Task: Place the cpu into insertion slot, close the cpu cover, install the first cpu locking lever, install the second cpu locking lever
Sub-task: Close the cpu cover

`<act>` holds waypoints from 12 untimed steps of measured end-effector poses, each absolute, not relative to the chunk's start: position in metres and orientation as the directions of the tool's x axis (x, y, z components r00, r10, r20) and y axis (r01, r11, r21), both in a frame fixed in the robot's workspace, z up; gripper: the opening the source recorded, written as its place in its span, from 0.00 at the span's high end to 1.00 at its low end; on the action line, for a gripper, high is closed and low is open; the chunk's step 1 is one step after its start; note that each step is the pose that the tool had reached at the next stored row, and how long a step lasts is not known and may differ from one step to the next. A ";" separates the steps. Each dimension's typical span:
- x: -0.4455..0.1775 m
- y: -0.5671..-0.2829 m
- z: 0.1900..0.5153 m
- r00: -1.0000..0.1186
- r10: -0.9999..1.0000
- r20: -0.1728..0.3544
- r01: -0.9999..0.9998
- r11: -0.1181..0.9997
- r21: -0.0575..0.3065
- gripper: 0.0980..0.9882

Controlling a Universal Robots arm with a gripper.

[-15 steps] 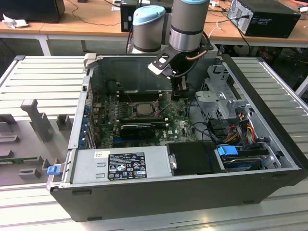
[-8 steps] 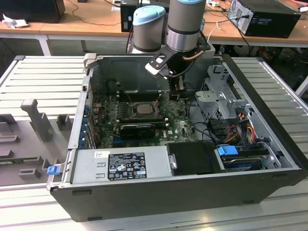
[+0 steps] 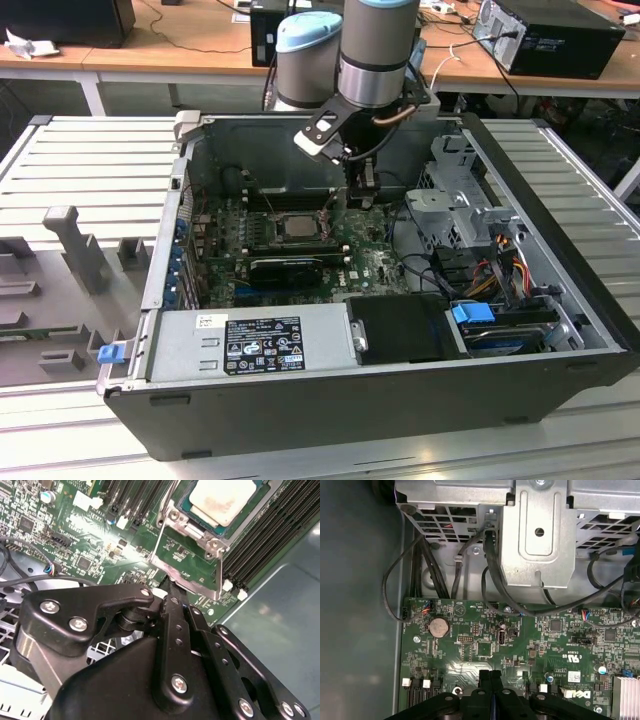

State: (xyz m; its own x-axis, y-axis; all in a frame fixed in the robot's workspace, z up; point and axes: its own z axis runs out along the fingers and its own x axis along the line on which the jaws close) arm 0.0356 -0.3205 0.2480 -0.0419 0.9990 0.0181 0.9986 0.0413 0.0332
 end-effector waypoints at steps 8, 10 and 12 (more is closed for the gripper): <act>0.028 -0.321 0.248 -0.042 0.999 0.018 0.999 0.041 0.033 0.99; 0.026 -0.321 0.248 -0.042 0.999 0.018 0.999 0.041 0.033 0.99; 0.025 -0.321 0.248 -0.042 0.999 0.018 0.999 0.041 0.033 0.99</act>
